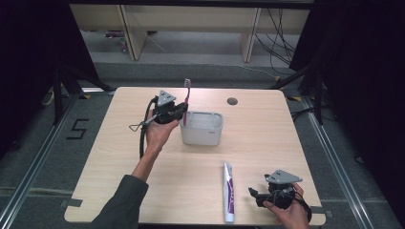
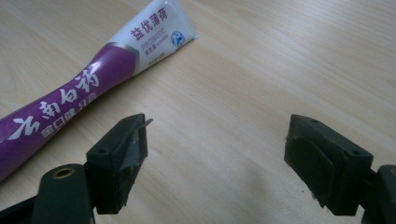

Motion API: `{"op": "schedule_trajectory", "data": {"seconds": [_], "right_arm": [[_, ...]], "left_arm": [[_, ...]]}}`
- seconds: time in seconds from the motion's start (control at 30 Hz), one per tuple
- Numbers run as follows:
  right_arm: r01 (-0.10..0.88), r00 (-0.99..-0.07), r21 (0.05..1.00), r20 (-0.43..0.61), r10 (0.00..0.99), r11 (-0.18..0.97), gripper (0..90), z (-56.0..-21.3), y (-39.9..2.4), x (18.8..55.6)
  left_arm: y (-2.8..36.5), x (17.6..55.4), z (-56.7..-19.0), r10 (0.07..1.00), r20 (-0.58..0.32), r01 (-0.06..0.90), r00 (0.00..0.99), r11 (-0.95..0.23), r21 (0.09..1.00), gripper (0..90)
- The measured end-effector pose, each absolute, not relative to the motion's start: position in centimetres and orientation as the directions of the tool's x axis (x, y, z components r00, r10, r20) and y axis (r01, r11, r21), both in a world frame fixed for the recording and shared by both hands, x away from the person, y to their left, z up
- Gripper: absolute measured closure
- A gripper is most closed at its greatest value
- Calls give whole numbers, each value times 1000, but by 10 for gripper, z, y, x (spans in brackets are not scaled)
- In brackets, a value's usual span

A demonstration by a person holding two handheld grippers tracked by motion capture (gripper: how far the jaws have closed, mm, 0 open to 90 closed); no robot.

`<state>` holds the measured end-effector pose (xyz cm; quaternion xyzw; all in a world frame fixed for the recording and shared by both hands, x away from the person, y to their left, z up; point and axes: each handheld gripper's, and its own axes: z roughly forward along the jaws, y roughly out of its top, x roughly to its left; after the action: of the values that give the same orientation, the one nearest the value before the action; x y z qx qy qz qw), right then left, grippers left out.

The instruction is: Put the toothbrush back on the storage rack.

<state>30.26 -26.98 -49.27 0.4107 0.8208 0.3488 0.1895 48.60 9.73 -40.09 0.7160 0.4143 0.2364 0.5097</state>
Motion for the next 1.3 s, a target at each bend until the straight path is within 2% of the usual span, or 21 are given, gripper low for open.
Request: {"op": "schedule_trajectory", "data": {"seconds": [0.67, 1.3], "right_arm": [[546, -595, 722, -23, 803, 425, 221, -493, -270, 303], [545, -593, 725, -21, 805, 421, 222, -493, -270, 302]], "left_arm": [[90, 489, -426, 836, -57, 398, 546, -198, 896, 823], [89, 487, -426, 836, -31, 396, 547, -226, 890, 819]]}}
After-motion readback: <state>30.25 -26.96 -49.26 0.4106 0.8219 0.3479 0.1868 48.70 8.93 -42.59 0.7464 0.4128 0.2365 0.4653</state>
